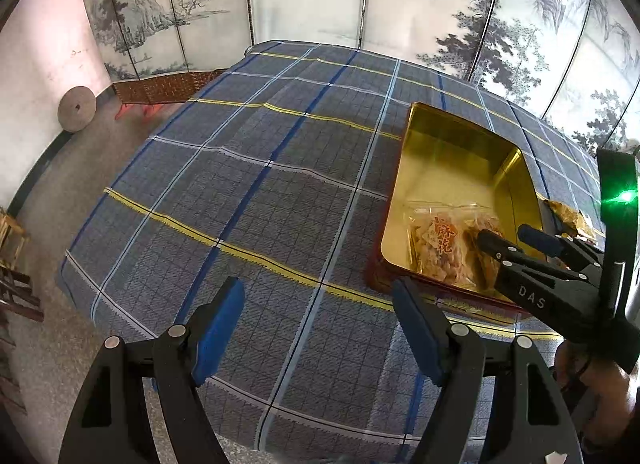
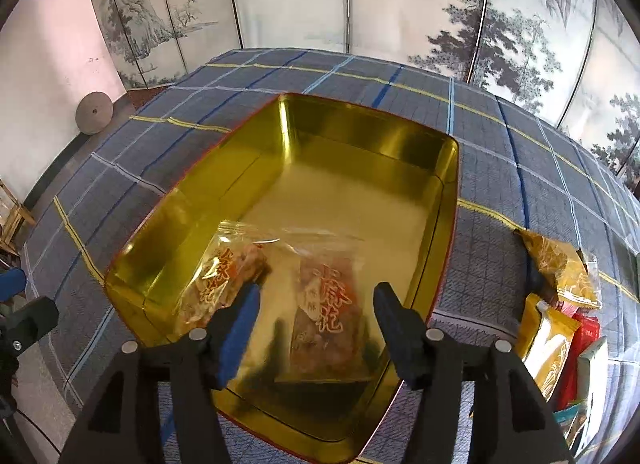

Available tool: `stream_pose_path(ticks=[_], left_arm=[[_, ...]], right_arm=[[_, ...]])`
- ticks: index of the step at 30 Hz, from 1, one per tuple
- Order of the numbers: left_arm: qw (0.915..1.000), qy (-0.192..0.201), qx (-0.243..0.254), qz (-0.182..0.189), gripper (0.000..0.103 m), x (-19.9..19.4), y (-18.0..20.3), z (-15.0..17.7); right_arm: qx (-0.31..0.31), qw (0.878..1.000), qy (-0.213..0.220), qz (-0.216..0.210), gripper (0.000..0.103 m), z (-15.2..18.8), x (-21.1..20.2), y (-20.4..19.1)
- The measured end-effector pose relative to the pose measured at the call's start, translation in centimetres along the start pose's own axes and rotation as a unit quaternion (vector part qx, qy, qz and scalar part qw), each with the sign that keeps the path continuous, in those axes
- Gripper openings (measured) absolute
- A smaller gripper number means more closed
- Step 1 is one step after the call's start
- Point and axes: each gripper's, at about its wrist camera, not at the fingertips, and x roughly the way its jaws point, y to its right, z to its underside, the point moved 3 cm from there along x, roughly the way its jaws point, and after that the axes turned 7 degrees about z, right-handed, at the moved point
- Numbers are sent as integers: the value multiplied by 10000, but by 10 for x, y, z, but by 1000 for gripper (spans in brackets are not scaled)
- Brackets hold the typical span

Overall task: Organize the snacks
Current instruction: 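Lower the held twisted-snack bag into the tin tray and open the right gripper, then grasp the blue-and-white box with the right gripper and lift it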

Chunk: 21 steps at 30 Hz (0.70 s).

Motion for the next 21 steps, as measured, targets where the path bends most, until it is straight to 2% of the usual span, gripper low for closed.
stream_pose_path(ticks=[12,21], left_arm=[[9999,39,122,38,73,-6,18,-1],[9990,27,372,250,73,-6,50,-1]], right_arm=[[131,9995,172,-246,61,0,-24,21],[117,9993,210,-291,61,16,-45,61]])
